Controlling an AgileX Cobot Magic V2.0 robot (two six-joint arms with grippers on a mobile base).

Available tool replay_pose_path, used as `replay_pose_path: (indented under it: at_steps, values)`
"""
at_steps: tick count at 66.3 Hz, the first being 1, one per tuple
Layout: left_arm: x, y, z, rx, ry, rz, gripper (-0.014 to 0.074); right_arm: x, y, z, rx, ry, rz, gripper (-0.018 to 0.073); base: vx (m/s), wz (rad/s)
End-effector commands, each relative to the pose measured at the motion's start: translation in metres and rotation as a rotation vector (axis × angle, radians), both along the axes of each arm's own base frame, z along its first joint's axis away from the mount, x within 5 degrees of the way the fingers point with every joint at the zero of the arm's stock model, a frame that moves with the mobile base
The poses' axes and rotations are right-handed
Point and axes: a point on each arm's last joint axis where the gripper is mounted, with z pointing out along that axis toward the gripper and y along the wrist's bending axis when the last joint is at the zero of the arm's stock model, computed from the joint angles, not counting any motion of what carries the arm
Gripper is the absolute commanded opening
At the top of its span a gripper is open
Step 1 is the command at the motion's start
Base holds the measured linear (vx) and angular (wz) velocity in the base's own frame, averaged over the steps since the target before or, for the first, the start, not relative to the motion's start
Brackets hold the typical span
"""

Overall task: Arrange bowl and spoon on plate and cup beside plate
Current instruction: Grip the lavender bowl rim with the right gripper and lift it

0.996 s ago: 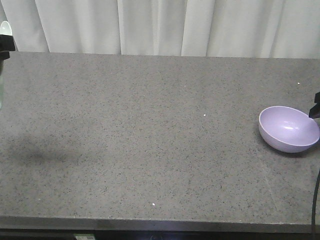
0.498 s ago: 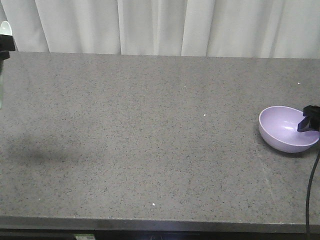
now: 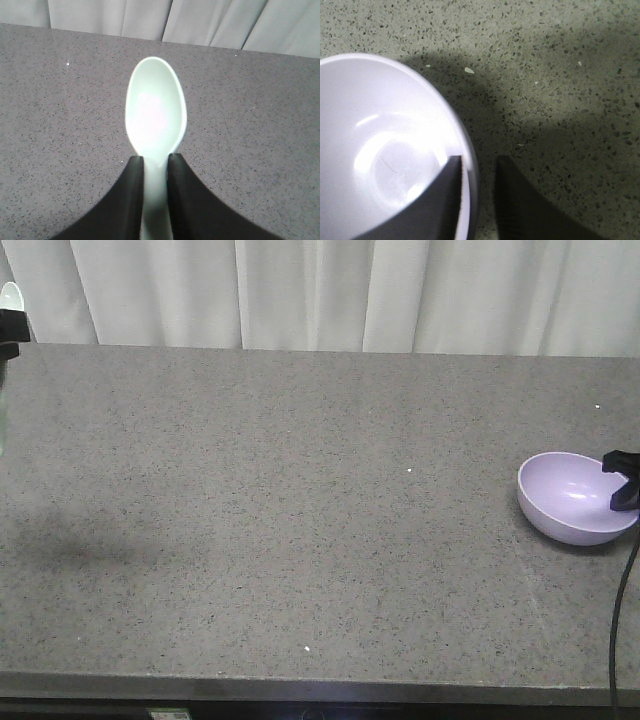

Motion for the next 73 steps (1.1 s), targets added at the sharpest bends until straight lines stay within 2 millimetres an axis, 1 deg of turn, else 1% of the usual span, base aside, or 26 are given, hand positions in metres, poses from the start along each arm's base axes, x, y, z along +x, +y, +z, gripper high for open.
replay_pose_path:
  at_steps: [1,13,17,20,24,32,40,46,53,60,63,73]
  values:
    - [-0.006,0.000,0.019,-0.030,-0.105,0.010,-0.0006,0.002,-0.001,0.025,-0.023,-0.093,-0.014,-0.0015,0.00,0.00]
    - [-0.006,0.000,0.019,-0.030,-0.105,0.010,-0.0006,0.004,0.000,0.027,-0.005,-0.115,-0.033,-0.0008,0.00,0.00]
    - [-0.006,0.000,0.019,-0.030,-0.105,0.010,-0.0006,0.005,0.001,0.031,0.017,-0.134,-0.046,-0.0008,0.00,0.00]
    - [-0.006,0.000,0.019,-0.030,-0.105,0.010,-0.0006,0.006,0.002,0.038,0.027,-0.153,-0.041,-0.0008,0.00,0.00]
    - [-0.006,0.000,0.019,-0.030,-0.105,0.010,-0.0006,0.008,0.004,0.049,0.038,-0.181,-0.021,-0.0007,0.00,0.00]
    - [-0.006,0.000,0.019,-0.030,-0.105,0.010,-0.0006,0.010,0.009,0.081,0.077,-0.253,0.008,-0.0006,0.00,0.00]
    - [-0.006,0.000,0.019,-0.030,-0.105,0.010,-0.0006,0.004,0.015,0.110,0.087,-0.317,0.036,-0.0004,0.00,0.00]
    - [-0.006,0.000,0.019,-0.030,-0.105,0.010,-0.0006,-0.008,0.022,0.133,0.080,-0.375,0.067,-0.0004,0.00,0.00]
    - [-0.006,0.000,0.019,-0.030,-0.105,0.010,-0.0006,-0.028,0.035,0.159,0.070,-0.431,0.127,-0.0004,0.00,0.00]
    - [-0.006,0.000,0.019,-0.030,-0.105,0.010,-0.0006,-0.052,0.047,0.184,0.053,-0.489,0.165,-0.0004,0.00,0.00]
    - [-0.006,0.000,0.019,-0.030,-0.105,0.010,-0.0006,-0.066,0.054,0.198,0.043,-0.523,0.182,-0.0004,0.00,0.00]
    - [-0.006,0.000,0.019,-0.030,-0.105,0.010,-0.0006,-0.103,0.073,0.226,0.022,-0.579,0.245,-0.0004,0.00,0.00]
